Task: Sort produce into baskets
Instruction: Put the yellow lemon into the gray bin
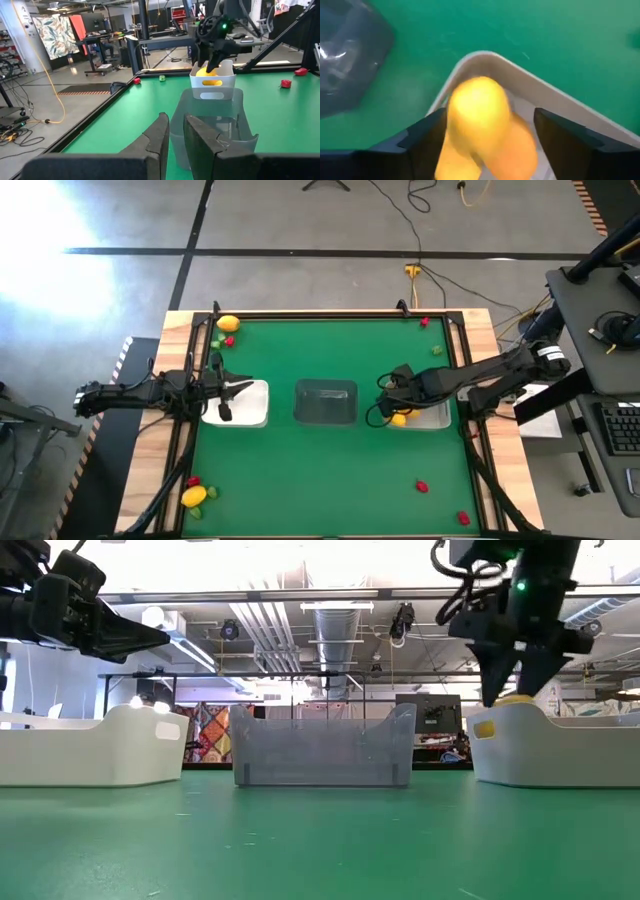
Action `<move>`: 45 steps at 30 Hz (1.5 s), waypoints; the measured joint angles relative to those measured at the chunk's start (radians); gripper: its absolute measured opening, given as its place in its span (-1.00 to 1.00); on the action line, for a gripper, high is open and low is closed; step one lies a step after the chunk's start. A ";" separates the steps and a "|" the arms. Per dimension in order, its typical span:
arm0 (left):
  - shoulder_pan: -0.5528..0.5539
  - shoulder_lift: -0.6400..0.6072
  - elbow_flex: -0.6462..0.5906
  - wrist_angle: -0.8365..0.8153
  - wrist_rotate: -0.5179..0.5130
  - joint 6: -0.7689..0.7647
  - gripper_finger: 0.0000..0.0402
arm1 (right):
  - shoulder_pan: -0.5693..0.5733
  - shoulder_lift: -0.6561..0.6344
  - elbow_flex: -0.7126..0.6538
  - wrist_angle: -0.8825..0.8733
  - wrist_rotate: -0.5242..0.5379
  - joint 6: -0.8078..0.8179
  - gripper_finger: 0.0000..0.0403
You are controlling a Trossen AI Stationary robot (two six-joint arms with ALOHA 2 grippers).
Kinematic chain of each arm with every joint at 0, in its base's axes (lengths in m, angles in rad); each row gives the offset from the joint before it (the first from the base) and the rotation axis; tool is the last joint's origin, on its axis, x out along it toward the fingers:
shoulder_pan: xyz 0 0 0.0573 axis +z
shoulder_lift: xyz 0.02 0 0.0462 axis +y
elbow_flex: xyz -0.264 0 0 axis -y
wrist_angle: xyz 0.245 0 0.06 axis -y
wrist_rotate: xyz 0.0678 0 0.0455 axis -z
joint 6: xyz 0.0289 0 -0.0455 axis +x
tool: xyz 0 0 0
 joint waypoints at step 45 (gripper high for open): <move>0.001 0.011 -0.001 0.298 0.000 -0.018 -0.79 | 0.206 -0.103 -0.182 1.011 -0.242 -1.098 0.58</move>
